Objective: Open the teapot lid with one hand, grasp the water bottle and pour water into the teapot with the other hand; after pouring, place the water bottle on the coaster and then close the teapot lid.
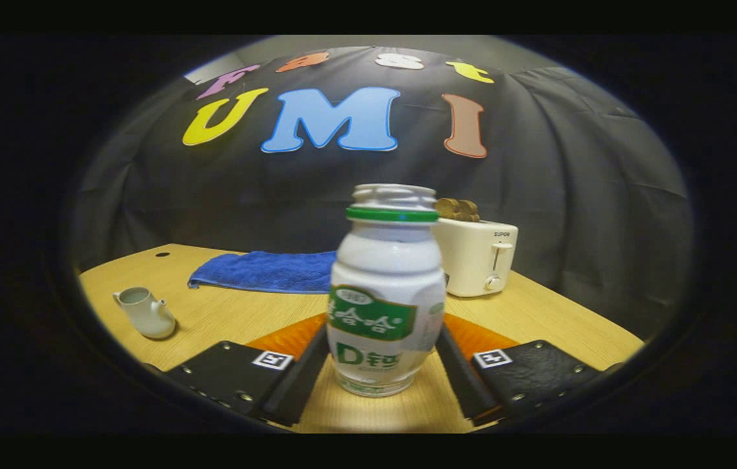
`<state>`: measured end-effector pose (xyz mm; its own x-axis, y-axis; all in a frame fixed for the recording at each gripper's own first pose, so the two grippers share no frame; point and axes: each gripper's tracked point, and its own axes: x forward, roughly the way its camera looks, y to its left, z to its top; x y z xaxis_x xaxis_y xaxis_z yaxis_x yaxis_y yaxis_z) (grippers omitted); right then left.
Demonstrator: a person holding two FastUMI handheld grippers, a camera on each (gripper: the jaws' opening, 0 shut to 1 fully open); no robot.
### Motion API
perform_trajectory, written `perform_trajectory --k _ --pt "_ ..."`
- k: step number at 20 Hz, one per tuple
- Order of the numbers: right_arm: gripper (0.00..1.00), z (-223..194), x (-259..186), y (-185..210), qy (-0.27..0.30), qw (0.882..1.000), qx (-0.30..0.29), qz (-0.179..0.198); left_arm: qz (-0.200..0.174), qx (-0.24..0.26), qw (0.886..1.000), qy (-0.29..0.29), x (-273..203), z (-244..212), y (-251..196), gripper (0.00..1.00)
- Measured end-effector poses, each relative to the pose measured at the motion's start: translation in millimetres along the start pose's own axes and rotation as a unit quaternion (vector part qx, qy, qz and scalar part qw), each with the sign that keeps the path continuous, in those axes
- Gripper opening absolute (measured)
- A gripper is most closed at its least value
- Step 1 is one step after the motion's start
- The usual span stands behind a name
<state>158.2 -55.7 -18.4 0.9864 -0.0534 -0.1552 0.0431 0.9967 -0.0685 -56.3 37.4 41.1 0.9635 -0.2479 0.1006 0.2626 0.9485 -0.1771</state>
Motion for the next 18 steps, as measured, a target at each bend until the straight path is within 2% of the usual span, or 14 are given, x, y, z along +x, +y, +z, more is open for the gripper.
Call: perform_trajectory --k 1,2,3,6,8,9,10,12,14,15,16,18 --pt "0.80 3.7 -4.8 3.3 -0.002 1.000 0.000 0.009 -0.002 0.001 1.000 0.000 -0.3 1.8 -1.1 0.10" --pt "0.77 6.8 -9.4 6.1 -0.001 1.000 -0.004 0.013 -0.002 0.002 1.000 0.000 -1.2 1.6 -0.5 0.14" --pt "0.77 7.5 -11.0 7.9 0.000 1.000 -0.019 0.014 -0.004 0.001 1.000 -0.001 -2.5 3.2 -1.0 0.10" --pt "0.74 9.6 -15.0 15.8 0.000 0.993 -0.114 0.011 -0.006 0.005 1.000 -0.009 -8.5 8.8 -1.3 0.10" --pt "0.72 15.4 -16.7 26.6 -0.008 0.985 -0.172 0.016 -0.003 0.015 1.000 -0.017 -15.4 14.2 0.8 0.10" --pt "0.72 18.7 -17.5 34.3 -0.014 0.980 -0.196 0.020 -0.002 0.020 1.000 -0.021 -19.7 17.7 1.3 0.14" --pt "0.72 21.9 -17.3 41.7 -0.022 0.975 -0.219 0.023 -0.001 0.023 0.999 -0.023 -24.3 17.8 1.0 0.10" --pt "0.72 27.0 -17.9 57.7 -0.032 0.964 -0.260 0.030 0.001 0.024 0.999 -0.027 -31.9 19.1 3.3 0.14" --pt "0.72 29.8 -17.7 68.3 -0.038 0.956 -0.289 0.034 0.007 0.027 0.999 -0.028 -38.7 18.9 9.1 0.14" --pt "0.72 30.7 -16.9 73.5 -0.040 0.951 -0.304 0.035 0.010 0.029 0.999 -0.028 -40.8 19.2 12.2 0.10" --pt "0.72 31.2 -15.2 76.7 -0.041 0.946 -0.318 0.035 0.012 0.030 0.999 -0.028 -43.8 18.0 14.3 0.14" --pt "0.72 32.1 -12.3 83.0 -0.045 0.936 -0.349 0.035 0.015 0.029 0.999 -0.028 -47.7 16.1 17.0 0.14"
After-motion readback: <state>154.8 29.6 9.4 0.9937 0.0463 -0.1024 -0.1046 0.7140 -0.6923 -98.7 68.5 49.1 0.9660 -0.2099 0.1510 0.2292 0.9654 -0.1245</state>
